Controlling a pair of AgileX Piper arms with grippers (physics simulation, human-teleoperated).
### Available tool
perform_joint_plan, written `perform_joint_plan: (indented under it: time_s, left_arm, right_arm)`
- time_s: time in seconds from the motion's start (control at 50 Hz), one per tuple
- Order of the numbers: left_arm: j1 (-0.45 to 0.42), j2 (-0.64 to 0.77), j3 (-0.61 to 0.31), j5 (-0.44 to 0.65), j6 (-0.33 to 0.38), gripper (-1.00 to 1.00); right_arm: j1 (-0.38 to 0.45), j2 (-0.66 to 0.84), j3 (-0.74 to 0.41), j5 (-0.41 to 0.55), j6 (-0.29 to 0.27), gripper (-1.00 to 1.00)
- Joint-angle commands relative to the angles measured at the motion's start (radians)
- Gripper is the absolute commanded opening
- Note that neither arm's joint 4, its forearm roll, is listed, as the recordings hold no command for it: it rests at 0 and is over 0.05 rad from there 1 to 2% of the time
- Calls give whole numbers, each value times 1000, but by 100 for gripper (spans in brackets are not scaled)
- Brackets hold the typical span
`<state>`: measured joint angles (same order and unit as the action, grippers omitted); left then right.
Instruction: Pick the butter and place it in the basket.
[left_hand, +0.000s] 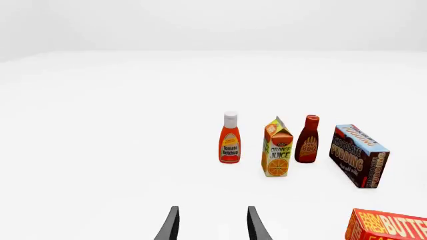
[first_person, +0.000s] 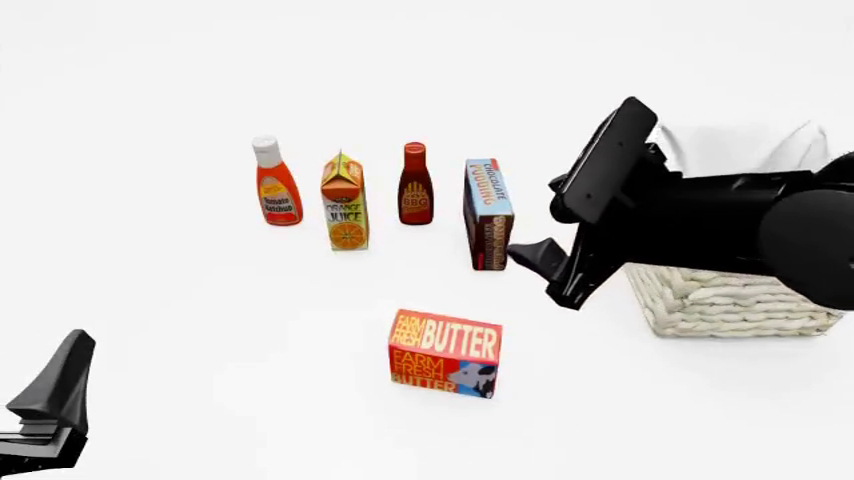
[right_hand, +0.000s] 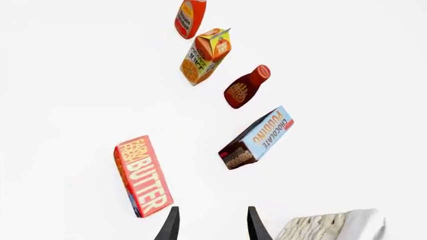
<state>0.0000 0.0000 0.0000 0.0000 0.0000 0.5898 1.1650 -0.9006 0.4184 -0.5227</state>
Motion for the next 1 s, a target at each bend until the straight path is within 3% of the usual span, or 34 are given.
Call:
perform_joint_plan:
  time_s: [0.02,1.0]
  left_arm:
    - [0,0,0,0,0,100]
    - [0,0,0,0,0,100]
  right_arm:
    - [1,47,-24,14,-21,100]
    - [76,206,-198,155,-68,100]
